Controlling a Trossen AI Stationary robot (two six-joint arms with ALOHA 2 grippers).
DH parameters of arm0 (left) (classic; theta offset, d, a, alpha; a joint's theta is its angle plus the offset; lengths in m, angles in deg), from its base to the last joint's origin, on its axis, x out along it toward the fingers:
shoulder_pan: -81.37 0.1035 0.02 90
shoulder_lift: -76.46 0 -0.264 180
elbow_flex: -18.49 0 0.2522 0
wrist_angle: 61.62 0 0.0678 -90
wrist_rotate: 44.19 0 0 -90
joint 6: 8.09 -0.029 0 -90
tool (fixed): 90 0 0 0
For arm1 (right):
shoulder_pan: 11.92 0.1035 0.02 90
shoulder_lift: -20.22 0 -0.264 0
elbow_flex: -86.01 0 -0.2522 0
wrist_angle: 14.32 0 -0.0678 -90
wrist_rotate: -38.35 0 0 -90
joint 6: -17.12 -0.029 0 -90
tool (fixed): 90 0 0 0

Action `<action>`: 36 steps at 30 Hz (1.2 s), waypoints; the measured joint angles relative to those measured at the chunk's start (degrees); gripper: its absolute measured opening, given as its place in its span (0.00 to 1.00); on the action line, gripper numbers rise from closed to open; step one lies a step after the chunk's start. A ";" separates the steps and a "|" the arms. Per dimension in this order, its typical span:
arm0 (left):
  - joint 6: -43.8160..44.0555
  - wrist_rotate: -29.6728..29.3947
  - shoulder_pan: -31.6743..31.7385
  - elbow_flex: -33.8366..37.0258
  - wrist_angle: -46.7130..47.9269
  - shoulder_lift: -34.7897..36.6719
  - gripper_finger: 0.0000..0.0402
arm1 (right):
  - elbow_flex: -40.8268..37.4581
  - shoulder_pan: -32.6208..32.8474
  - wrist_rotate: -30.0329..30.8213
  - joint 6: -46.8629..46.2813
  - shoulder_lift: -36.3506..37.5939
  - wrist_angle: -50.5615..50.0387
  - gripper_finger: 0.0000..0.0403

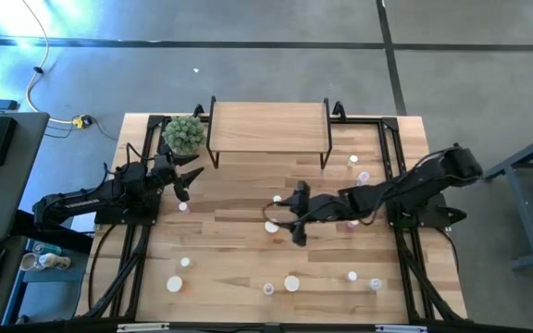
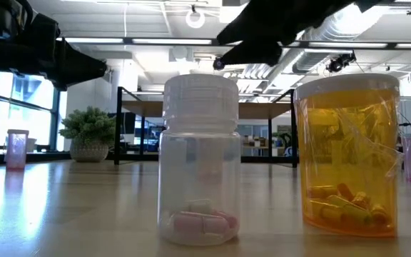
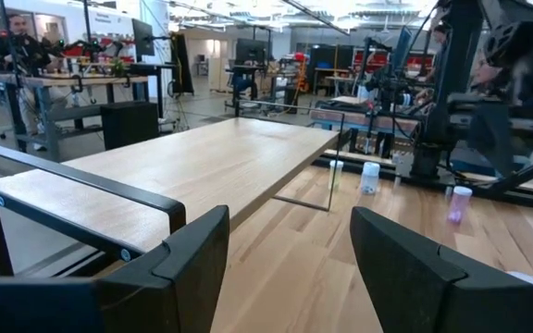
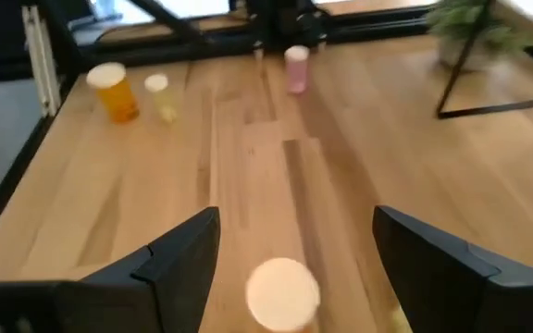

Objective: Pick and place medicine bottles onto shelf by color
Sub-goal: Put the top orange pill bottle on the shelf

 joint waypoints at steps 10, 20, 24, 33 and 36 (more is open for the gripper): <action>0.03 0.16 -0.02 0.02 1.01 -0.02 0.54 | 8.30 -0.49 -2.28 -0.45 -9.52 -8.92 0.68; 0.02 0.15 -0.02 0.00 0.89 -0.02 0.54 | 9.02 -1.97 -4.83 -3.73 -11.67 -11.71 0.68; 0.00 0.13 -0.02 0.00 0.87 0.00 0.54 | 9.00 -1.97 -5.57 -4.19 -11.86 -11.60 0.68; 0.00 -0.02 0.01 0.02 0.87 -0.02 0.54 | 8.93 -1.90 -5.47 -4.25 -15.93 -9.55 0.68; 0.00 -0.02 0.01 0.02 0.87 -0.02 0.54 | 8.93 -1.92 -6.21 -4.89 -16.40 -9.45 0.68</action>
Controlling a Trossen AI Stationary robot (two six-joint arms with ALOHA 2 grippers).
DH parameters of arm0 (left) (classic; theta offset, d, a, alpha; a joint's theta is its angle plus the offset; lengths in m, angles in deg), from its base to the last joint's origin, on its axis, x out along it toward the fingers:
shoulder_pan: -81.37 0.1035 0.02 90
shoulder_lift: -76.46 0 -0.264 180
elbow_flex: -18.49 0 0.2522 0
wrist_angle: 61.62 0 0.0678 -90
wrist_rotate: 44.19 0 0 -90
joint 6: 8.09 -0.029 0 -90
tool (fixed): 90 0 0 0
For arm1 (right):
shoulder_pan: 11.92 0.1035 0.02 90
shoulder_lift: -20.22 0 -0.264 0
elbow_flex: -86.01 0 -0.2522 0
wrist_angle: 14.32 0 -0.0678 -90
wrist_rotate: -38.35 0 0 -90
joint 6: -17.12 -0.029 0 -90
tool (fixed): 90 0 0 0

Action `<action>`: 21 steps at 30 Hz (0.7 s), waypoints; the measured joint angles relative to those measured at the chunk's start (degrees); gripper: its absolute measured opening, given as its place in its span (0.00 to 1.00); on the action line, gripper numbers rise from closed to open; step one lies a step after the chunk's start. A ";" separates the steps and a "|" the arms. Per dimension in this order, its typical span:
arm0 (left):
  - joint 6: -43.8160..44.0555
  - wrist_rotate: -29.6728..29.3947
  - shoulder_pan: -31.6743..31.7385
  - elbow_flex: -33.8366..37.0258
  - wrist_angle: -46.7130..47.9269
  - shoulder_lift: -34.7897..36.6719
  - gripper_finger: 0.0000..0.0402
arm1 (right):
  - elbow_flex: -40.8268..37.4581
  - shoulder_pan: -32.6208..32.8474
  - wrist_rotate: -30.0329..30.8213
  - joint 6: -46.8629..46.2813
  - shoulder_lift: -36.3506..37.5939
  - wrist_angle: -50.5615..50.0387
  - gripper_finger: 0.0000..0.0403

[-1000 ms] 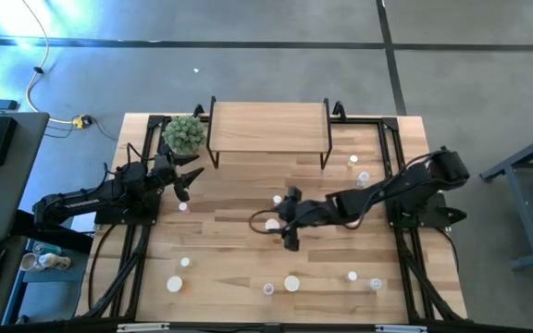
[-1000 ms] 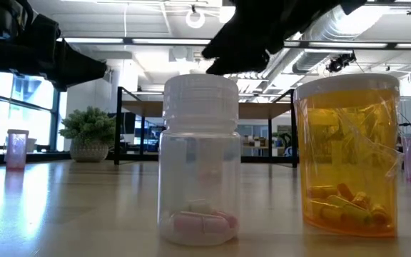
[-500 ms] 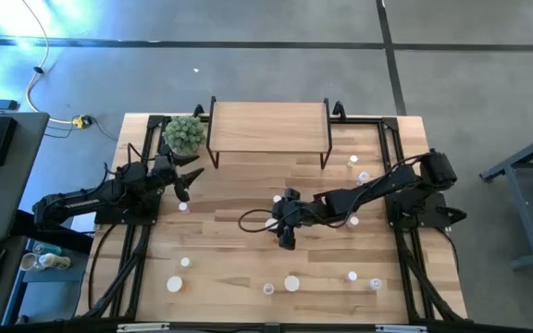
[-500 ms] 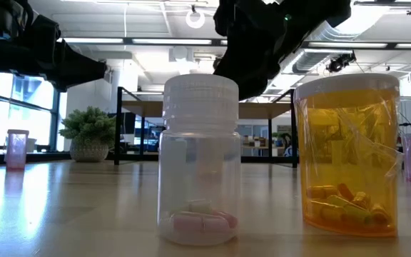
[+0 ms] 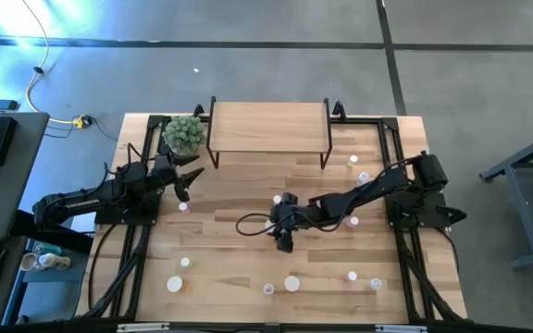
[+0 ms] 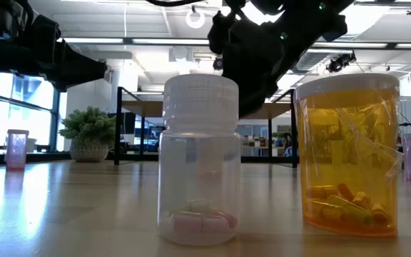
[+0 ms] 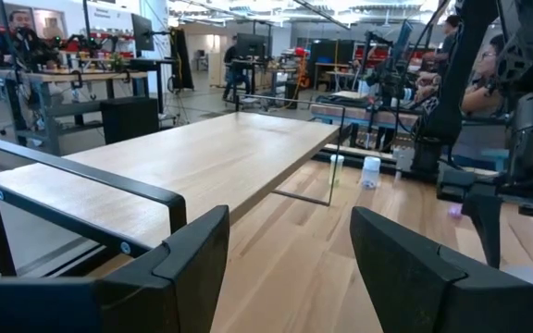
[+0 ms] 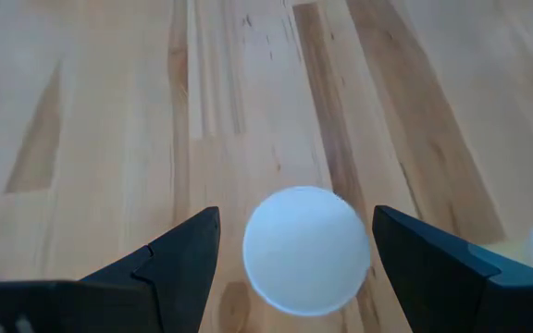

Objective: Pick and place medicine bottles onto shelf by color
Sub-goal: Put the top orange pill bottle on the shelf

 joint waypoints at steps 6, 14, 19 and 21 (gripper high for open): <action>0.02 0.00 -0.01 -0.02 0.00 0.01 0.54 | 0.00 0.02 0.07 -0.59 -0.10 -0.64 0.68; 0.02 0.00 -0.02 -0.02 0.00 0.01 0.54 | 0.00 0.02 0.27 -0.63 -0.10 -1.70 0.68; 0.02 -0.20 0.00 -0.02 -0.01 0.00 0.54 | 0.00 -0.02 0.15 -0.64 -0.46 -1.59 0.66; 0.01 -0.22 -0.02 -0.01 -0.01 0.01 0.54 | 0.00 -0.17 -0.63 -0.66 -1.21 -1.67 0.63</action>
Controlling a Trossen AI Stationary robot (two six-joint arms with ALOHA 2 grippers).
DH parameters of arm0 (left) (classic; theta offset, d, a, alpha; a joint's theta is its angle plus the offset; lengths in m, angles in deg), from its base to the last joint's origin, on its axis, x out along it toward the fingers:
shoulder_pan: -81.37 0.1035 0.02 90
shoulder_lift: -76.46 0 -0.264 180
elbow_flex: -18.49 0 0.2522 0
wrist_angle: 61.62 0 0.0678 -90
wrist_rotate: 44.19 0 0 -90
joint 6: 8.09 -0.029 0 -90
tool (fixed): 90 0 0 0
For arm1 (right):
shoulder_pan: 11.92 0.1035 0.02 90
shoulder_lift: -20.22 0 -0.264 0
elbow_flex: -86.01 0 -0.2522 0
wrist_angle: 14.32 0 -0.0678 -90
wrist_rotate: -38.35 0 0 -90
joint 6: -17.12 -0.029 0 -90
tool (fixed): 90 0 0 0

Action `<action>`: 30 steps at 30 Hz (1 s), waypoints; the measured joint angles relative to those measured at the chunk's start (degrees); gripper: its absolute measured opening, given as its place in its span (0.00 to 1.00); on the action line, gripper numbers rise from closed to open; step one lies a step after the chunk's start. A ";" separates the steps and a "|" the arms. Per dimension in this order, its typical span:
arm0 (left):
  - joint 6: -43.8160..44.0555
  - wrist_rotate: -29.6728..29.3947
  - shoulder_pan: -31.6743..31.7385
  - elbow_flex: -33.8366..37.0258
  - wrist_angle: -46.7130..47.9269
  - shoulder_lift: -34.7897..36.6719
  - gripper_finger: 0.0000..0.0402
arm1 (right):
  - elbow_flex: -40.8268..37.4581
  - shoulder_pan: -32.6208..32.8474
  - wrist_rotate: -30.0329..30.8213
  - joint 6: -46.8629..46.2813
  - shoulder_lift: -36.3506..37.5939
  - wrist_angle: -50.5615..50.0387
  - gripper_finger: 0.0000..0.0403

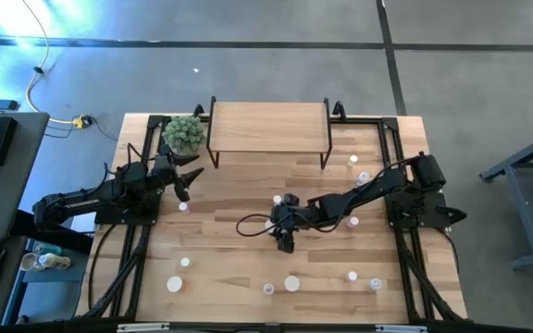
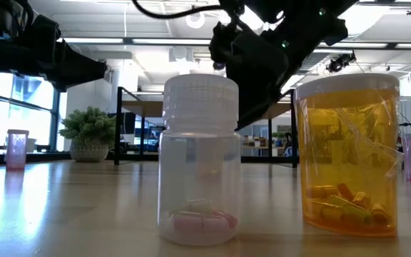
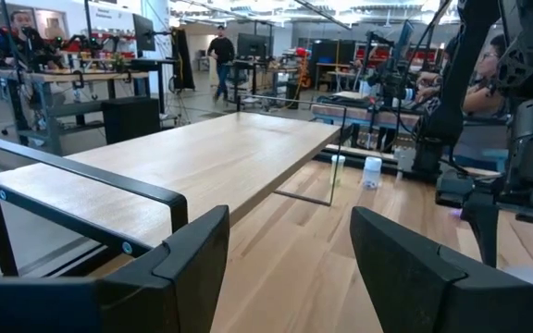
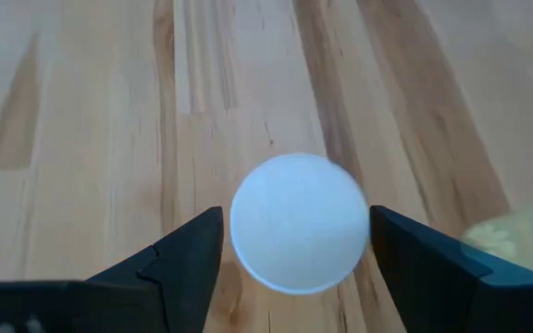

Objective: Pick and place medicine bottles onto shelf by color
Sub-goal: Put the top orange pill bottle on the shelf

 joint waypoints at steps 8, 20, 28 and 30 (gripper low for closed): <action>-0.01 -0.22 0.02 -0.01 0.01 0.01 0.54 | 0.00 -0.04 -0.80 -0.07 -1.18 1.23 0.51; -0.01 -0.22 0.02 -0.01 0.00 -0.01 0.54 | 0.00 -0.11 0.26 0.25 -0.58 0.86 0.48; 0.01 -0.22 0.00 -0.01 -0.01 0.00 0.54 | 0.00 -0.11 1.90 0.48 2.09 1.25 0.48; 0.01 -0.20 0.00 -0.01 0.01 -0.01 0.54 | 0.00 -0.21 2.85 1.14 2.86 1.14 0.48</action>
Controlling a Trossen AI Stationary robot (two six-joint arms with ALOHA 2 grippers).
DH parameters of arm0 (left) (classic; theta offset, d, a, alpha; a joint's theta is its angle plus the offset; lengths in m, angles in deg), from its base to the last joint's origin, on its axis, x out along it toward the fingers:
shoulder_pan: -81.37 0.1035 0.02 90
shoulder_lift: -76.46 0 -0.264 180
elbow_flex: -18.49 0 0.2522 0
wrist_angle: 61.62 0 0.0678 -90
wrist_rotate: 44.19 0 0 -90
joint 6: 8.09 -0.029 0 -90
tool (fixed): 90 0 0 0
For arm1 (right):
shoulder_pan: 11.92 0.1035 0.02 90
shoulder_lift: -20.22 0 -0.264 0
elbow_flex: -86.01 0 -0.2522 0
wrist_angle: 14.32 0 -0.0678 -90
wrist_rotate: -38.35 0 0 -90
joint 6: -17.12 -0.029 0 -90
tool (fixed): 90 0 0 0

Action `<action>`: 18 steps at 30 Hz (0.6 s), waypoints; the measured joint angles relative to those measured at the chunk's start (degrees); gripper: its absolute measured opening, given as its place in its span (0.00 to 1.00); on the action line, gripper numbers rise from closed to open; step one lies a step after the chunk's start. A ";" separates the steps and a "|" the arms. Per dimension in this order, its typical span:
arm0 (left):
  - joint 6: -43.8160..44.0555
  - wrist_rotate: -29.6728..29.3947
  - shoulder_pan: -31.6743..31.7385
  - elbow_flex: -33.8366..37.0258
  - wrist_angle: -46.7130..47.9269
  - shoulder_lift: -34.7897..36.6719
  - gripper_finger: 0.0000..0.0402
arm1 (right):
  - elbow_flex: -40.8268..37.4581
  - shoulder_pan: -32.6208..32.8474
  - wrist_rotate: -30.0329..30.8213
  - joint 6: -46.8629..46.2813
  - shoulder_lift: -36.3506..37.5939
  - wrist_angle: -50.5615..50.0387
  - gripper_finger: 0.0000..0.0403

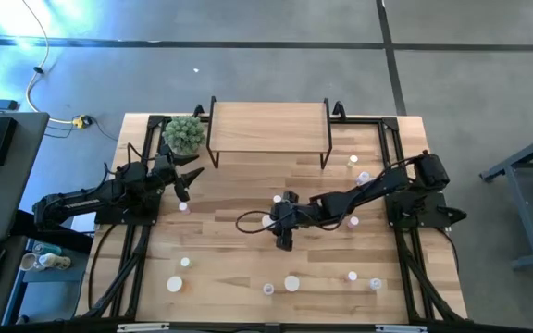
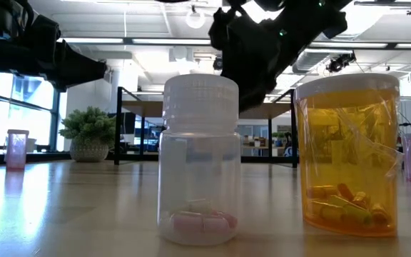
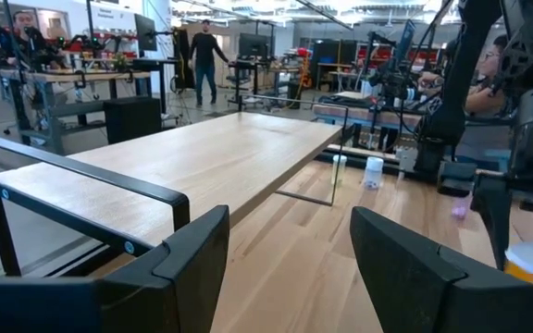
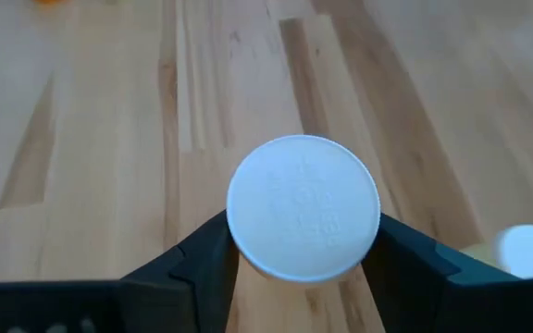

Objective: Pick and place medicine bottles onto shelf by color
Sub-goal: Put the top orange pill bottle on the shelf

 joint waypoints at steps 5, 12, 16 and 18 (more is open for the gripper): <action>0.00 0.00 0.01 0.00 0.00 0.00 0.54 | 0.00 -1.53 3.41 2.80 3.23 0.50 0.48; 0.00 0.00 0.01 0.00 -0.01 0.01 0.54 | 0.00 -7.12 8.15 9.67 10.32 0.41 0.48; 0.02 0.02 0.02 0.00 -0.02 0.01 0.54 | 0.00 -12.35 9.73 13.00 15.47 0.34 0.48; 0.02 0.02 0.02 0.00 0.00 0.00 0.54 | 0.00 -15.40 10.08 14.59 18.22 0.24 0.48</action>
